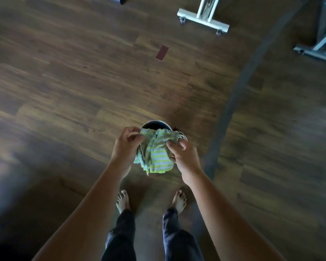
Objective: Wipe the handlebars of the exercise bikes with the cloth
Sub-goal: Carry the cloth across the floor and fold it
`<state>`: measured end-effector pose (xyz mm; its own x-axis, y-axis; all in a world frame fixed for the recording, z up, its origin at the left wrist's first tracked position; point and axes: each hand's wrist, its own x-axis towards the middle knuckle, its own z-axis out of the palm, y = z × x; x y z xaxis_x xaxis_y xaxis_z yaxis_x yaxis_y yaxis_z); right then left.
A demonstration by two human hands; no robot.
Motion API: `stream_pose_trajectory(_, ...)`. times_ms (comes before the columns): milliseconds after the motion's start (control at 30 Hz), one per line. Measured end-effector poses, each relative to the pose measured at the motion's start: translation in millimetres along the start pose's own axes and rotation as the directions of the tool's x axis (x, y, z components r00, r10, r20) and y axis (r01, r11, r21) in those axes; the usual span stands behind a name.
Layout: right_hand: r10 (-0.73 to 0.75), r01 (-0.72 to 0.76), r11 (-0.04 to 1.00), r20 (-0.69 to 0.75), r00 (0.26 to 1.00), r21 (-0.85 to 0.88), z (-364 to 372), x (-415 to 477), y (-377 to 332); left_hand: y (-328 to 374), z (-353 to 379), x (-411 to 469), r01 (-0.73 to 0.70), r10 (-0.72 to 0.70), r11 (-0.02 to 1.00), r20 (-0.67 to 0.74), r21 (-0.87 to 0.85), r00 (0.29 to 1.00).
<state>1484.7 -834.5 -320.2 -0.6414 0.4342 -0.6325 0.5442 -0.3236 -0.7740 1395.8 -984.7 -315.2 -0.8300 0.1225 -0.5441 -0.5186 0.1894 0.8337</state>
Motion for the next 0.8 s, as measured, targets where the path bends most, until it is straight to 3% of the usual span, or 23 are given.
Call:
stream_pose_trajectory(400, 0.146, -0.149, 0.989, -0.231, 0.962, 0.008, 80, 128, 172, -164, -37, 150, 0.081, -0.092, 0.966, 0.032, 0.247, 0.995)
stream_pose_trajectory(800, 0.201, -0.229, 0.971, -0.293, 0.935, -0.063, 102, 229, 298, -290, -33, 255, 0.087, -0.146, 0.875, 0.088, 0.475, 0.985)
